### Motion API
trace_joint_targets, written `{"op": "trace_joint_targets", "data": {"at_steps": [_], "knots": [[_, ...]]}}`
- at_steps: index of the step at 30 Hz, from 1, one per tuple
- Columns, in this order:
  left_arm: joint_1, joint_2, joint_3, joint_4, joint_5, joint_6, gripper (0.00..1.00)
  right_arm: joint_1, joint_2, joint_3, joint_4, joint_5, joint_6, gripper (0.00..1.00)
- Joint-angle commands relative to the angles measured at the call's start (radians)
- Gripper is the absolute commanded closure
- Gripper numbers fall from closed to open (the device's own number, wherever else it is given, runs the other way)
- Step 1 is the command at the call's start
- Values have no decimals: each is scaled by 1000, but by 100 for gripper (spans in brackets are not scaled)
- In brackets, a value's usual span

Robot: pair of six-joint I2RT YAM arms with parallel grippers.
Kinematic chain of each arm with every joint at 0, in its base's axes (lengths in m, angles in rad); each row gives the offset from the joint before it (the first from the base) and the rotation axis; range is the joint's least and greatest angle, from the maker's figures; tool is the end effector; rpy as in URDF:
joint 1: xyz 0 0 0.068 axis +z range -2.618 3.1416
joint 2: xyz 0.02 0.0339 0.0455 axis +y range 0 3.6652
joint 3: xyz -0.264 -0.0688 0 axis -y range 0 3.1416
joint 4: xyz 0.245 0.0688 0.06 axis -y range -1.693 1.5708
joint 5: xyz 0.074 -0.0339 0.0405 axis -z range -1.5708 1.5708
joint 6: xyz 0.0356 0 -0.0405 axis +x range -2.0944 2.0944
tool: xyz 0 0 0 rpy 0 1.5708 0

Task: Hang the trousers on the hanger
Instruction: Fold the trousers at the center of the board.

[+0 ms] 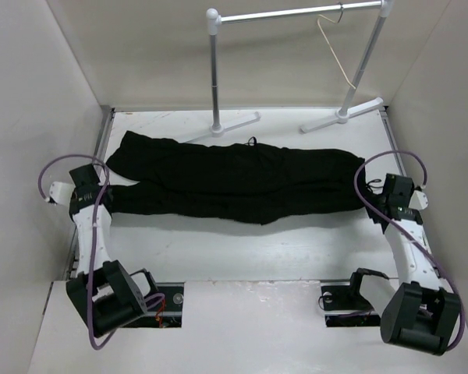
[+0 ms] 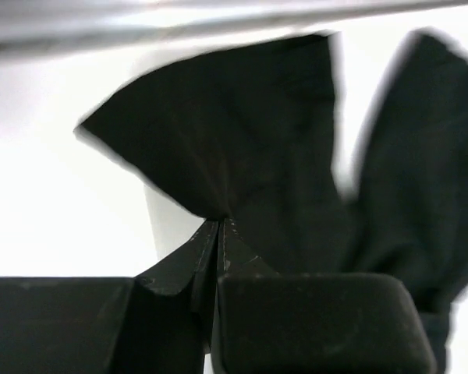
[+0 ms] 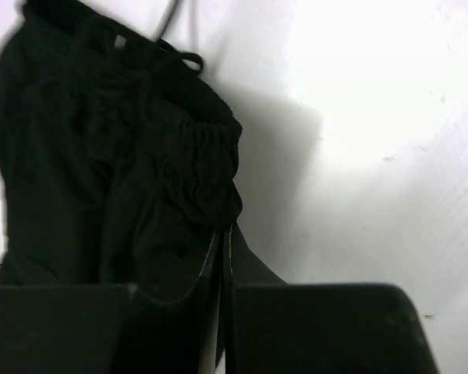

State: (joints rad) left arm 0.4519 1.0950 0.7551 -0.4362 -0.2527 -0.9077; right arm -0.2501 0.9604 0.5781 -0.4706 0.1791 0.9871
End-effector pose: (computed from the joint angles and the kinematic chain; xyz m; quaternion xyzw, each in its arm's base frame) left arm 0.2008 0.1073 0.2471 -0.6130 0.6807 0.0265 0.4002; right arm 0.1826 -0.0532 0.2120 0.5664 0.7415 0.0479 0.3566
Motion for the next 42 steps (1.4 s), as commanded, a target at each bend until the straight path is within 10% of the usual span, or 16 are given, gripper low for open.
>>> {"op": "trace_joint_targets", "data": {"at_steps": [1, 24, 30, 36, 42], "knots": [[-37, 49, 125, 16, -77, -11, 100, -7, 26, 153, -3, 88, -13, 93], [-255, 932, 1186, 33, -123, 210, 100, 5, 805, 886, 59, -70, -79, 91], [-290, 1144, 1412, 65, -112, 280, 85, 18, 966, 1022, 62, -95, -74, 72], [-292, 1087, 1368, 120, -27, 306, 54, 39, 970, 1068, 75, -122, -119, 33], [-273, 671, 713, 241, 4, 199, 48, 76, 700, 719, 213, -70, -143, 25]]}}
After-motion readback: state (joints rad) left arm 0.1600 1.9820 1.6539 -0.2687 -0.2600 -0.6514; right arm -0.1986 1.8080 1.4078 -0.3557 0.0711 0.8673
